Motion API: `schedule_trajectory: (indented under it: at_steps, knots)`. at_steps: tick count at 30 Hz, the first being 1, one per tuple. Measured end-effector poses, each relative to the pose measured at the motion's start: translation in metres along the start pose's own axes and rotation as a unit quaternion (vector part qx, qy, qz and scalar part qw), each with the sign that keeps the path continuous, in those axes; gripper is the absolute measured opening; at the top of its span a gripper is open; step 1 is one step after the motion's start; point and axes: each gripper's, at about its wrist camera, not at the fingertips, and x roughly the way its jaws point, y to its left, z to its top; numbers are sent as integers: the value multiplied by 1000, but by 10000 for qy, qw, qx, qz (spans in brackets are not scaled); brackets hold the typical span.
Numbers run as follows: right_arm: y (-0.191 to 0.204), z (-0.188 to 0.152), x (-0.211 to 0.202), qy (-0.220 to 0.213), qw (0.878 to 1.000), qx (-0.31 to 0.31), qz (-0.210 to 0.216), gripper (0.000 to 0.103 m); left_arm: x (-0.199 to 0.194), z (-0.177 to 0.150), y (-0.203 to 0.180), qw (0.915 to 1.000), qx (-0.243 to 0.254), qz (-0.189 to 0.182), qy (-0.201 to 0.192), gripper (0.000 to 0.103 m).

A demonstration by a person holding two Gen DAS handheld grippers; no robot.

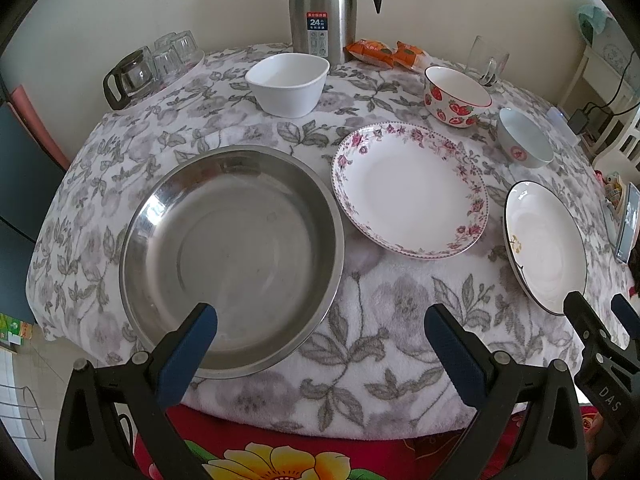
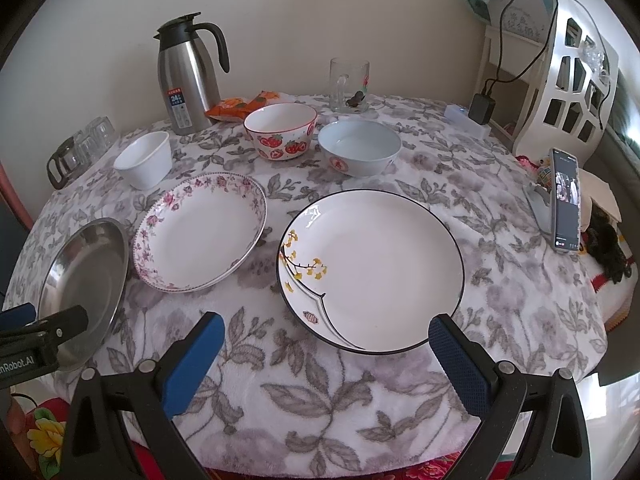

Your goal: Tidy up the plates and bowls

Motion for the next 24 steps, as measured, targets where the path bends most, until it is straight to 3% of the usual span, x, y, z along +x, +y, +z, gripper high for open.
schedule_trajectory:
  at_steps: [24]
  knots:
    - [1, -1, 1, 10, 10000, 8, -7, 103, 2, -1, 1, 10000, -13, -5, 24, 103]
